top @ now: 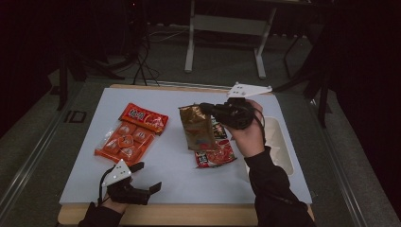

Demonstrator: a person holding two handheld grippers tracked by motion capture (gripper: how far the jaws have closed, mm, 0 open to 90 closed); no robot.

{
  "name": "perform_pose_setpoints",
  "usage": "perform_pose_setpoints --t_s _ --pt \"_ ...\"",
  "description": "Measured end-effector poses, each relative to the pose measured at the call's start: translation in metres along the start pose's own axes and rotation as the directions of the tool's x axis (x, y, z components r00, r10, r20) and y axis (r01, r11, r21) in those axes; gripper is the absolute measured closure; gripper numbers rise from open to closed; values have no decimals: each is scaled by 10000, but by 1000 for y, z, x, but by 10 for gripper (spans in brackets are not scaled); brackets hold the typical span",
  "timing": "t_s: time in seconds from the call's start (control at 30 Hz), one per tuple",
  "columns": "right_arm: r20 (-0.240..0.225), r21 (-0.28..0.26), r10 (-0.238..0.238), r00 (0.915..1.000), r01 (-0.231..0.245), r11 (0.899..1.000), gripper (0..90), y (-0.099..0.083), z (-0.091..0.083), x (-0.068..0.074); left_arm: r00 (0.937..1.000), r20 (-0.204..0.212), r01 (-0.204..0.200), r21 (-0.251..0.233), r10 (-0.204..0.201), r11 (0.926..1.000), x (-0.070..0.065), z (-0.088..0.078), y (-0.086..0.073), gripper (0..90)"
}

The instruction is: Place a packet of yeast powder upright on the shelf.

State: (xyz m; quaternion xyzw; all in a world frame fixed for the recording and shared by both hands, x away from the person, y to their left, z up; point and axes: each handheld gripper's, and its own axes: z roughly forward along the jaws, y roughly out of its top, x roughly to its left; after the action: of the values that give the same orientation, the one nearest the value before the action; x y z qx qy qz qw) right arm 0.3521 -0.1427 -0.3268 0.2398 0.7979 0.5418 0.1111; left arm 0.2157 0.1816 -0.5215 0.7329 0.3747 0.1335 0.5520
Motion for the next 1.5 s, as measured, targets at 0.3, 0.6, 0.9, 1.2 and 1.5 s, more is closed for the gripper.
perform_pose_setpoints --t_s 0.3,0.6,0.9,1.2,1.5 --pt "822 -358 530 9952 -501 9981 890 1 -31 -34 10000 -37 22 20 -22 10000 0 0 0 1" --pt "1724 -685 933 9806 -825 9942 890 1 -64 -66 10000 -59 30 78 -29 10000 1 -1 -1 1" --pt "2634 -776 1214 9570 -1044 9915 888 -7 -87 -92 9999 -78 75 99 -74 9999 1 0 -1 1" --pt "3362 -887 1665 9269 -1448 9855 888 -18 -102 -122 9999 -104 84 117 -83 9999 1 0 -2 1" --pt "3881 -737 1796 9040 -1638 9837 885 -34 -99 -150 9992 5 401 81 -401 9992 3 -1 -3 1"
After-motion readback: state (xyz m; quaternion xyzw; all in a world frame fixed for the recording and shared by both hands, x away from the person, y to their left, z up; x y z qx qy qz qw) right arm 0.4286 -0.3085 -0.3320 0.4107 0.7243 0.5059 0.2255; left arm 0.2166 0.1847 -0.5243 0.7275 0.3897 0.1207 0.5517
